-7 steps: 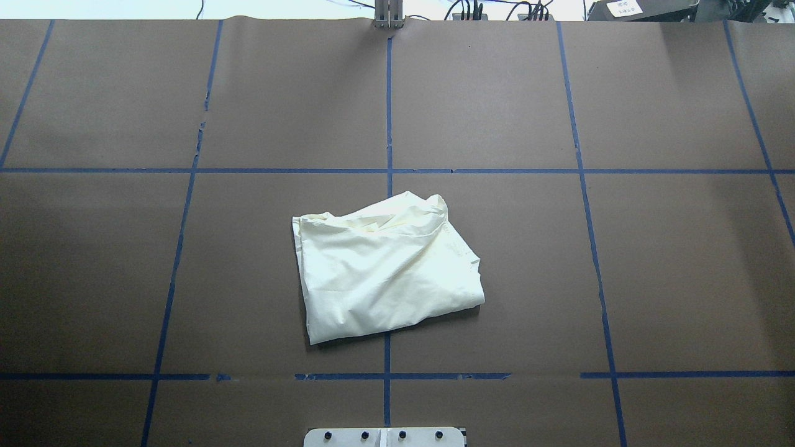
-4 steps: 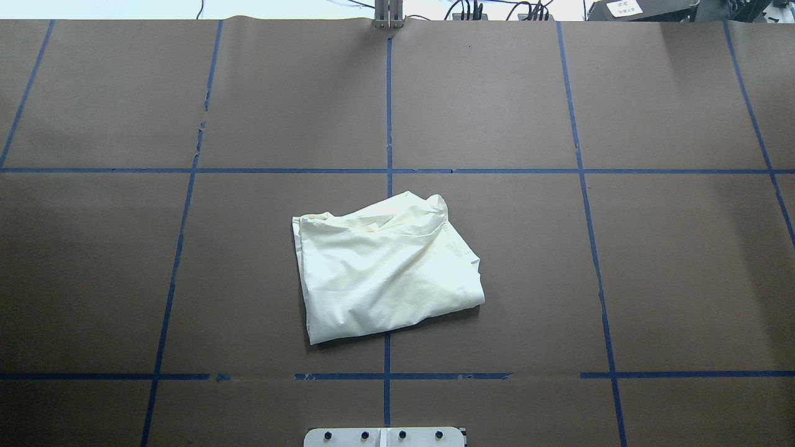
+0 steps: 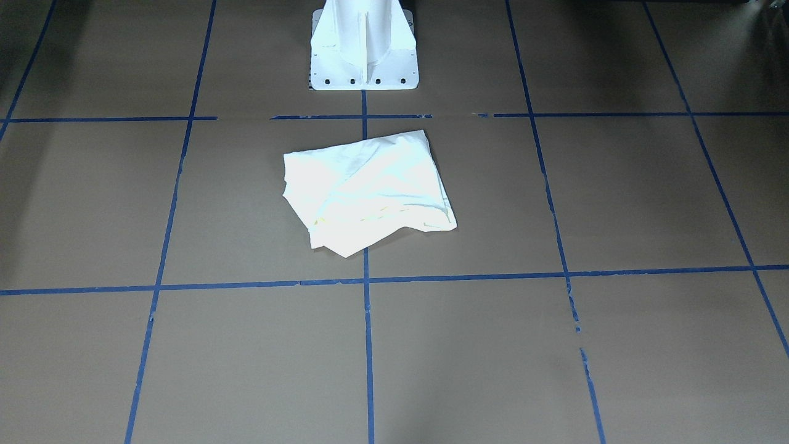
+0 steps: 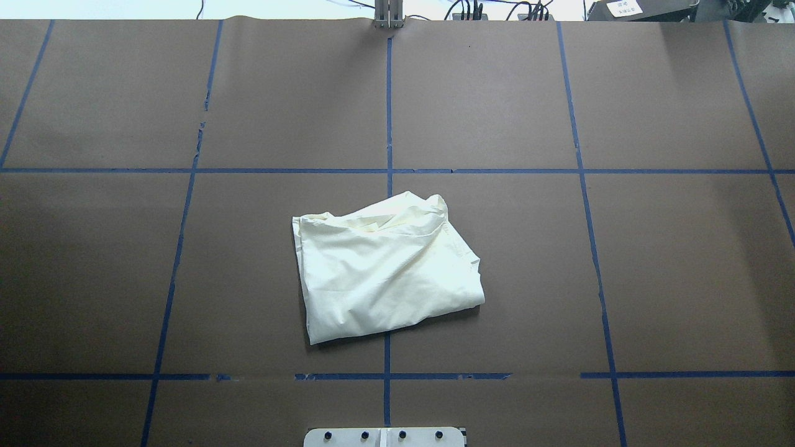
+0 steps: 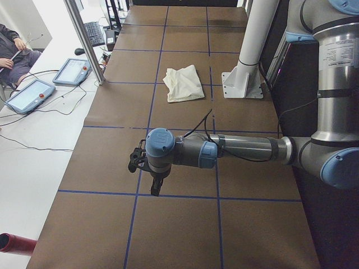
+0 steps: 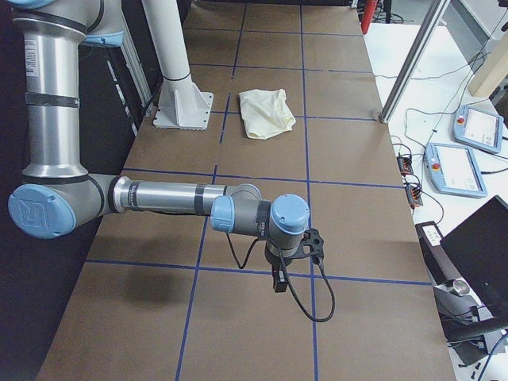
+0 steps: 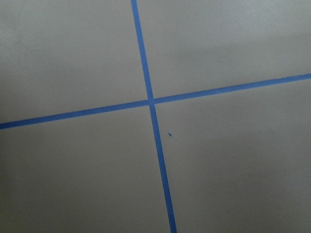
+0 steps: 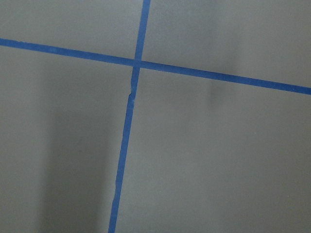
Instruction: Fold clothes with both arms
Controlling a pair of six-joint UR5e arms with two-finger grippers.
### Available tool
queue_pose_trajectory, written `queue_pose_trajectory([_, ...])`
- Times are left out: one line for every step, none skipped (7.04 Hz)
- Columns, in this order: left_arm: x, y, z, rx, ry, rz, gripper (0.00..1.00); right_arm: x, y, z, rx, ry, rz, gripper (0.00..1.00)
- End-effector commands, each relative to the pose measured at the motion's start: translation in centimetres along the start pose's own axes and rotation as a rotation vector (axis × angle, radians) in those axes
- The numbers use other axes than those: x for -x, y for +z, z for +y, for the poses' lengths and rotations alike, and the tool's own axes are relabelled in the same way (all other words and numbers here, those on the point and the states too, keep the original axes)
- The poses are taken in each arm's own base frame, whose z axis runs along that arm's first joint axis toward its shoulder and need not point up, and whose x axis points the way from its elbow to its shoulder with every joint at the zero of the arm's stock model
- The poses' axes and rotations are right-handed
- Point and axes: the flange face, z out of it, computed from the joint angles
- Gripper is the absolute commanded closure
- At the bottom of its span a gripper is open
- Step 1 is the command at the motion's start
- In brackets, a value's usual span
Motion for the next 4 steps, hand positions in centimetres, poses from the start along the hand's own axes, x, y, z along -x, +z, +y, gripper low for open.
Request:
queue_pose_trajectory([0.27,0.36,0.32,0.001,0.002,0.016,0.0,-0.06,0.02,0.01,0.001,-0.003,0.004,0.0])
queue_pose_trajectory([-0.28,0.81,-0.32,0.0,0.024,0.027,0.0,-0.16,0.13,0.05,0.003,-0.001,0.004,0.0])
queue_pose_trajectory([-0.15,1.07,-0.08,0.003,0.022,0.029,0.0,-0.14,0.1,0.01,0.0,-0.006,0.005,0.0])
queue_pose_trajectory([-0.31,0.92,-0.14,0.001,0.025,0.029,0.0,0.02,-0.07,-0.05,-0.004,-0.01,0.004,0.0])
